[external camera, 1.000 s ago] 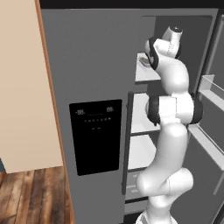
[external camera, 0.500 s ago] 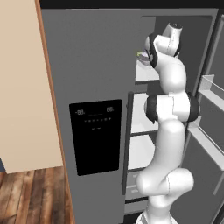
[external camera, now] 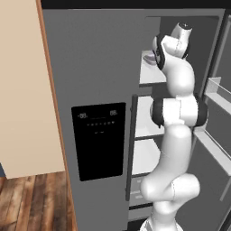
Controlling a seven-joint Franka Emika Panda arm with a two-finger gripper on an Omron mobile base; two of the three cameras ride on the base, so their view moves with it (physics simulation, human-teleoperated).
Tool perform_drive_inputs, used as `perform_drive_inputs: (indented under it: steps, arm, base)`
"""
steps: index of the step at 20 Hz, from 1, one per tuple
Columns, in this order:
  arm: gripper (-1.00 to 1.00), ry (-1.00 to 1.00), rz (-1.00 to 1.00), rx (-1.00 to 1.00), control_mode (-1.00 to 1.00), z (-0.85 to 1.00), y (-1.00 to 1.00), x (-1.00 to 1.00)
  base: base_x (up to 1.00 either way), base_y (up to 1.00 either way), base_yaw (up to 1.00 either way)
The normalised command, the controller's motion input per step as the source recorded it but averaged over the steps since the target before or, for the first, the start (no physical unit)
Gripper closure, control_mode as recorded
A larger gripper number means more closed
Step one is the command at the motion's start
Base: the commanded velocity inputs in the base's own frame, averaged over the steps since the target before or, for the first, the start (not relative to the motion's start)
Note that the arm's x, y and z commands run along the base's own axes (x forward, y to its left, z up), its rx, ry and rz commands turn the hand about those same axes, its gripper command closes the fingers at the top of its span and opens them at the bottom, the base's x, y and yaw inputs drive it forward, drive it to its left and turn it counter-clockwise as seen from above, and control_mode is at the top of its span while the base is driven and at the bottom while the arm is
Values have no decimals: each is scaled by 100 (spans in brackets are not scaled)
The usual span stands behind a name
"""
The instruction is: Place the tupperware containing the fish and eggplant meal in the microwave. Close the microwave door and press the start button to reheat the meal.
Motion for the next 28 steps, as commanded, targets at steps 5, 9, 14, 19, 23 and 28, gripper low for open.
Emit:
perform_drive_inputs:
  steps: [5, 9, 14, 19, 23, 28]
  arm:
    - [100, -36, -31, -1, -100, -41, 21, -32]
    - [100, -27, -26, 0, -100, -10, 19, -58]
    - [100, -4, -9, 0, -100, 10, 1, -100]
    - [100, -3, 2, 0, -100, 8, 1, -100]
    - [100, 0, 14, 0, -100, 0, 26, -100]
    - [100, 0, 24, 0, -100, 0, 43, -100]
  base:
    - [0, 0, 0]
    - [0, 0, 0]
    - [0, 0, 0]
    - [0, 0, 0]
    - [0, 0, 0]
    - [0, 0, 0]
